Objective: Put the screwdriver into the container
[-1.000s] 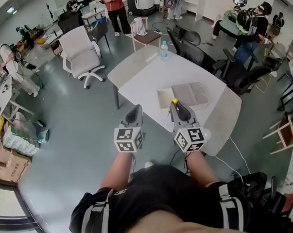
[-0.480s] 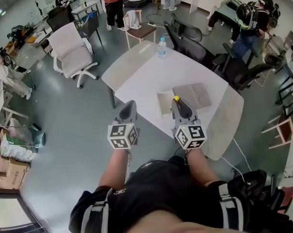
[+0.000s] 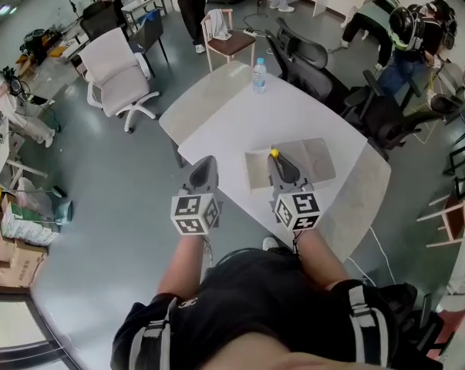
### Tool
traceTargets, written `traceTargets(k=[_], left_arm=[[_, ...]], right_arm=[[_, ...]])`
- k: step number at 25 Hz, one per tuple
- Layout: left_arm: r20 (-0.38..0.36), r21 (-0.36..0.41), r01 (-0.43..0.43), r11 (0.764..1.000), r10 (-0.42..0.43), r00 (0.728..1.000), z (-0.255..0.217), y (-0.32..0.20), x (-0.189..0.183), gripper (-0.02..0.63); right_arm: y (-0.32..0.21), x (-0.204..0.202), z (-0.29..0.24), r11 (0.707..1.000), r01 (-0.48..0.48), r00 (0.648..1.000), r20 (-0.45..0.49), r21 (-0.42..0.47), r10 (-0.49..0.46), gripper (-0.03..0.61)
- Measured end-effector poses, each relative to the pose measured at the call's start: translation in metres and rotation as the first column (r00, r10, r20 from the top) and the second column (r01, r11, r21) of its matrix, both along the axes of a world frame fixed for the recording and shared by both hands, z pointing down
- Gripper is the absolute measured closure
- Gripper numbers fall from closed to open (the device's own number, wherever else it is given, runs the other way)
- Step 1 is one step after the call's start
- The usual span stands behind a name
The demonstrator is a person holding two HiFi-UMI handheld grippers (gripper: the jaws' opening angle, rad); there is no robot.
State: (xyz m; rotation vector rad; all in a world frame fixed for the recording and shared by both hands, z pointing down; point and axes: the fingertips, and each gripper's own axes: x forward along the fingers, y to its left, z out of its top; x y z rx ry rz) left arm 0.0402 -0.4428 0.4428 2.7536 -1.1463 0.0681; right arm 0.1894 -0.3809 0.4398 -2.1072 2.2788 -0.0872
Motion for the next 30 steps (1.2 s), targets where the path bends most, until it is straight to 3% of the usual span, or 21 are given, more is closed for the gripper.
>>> traceTargets(k=[9, 19, 22, 27, 30], left_arm=[[0.029, -0.024, 0.069, 0.997, -0.069, 0.997, 0.012, -0.005, 0.020, 0.603], [0.073, -0.061, 0.180, 0.982, -0.175, 0.982, 0.028, -0.001, -0.009, 0.603], [0.078, -0.070, 0.217, 0.974, -0.211, 0.974, 0.029, 0.001, -0.022, 0.603], [0.075, -0.079, 0.274, 0.959, -0.268, 0.960, 0.029, 0.005, -0.037, 0.603], [0.067, -0.081, 0.302, 0.950, -0.297, 0.952, 0.028, 0.007, -0.047, 0.603]], right_arm=[[-0.030, 0.032, 0.029, 0.996, 0.071, 0.997, 0.008, -0.058, -0.070, 0.514], [-0.073, 0.021, 0.084, 0.971, 0.147, 0.985, -0.065, -0.187, -0.162, 0.512], [-0.086, 0.017, 0.108, 0.955, 0.161, 0.981, -0.066, -0.247, -0.183, 0.512], [-0.101, 0.022, 0.154, 0.914, 0.166, 0.986, 0.030, -0.370, -0.166, 0.512], [-0.107, 0.021, 0.176, 0.884, 0.157, 0.987, 0.041, -0.439, -0.155, 0.512]])
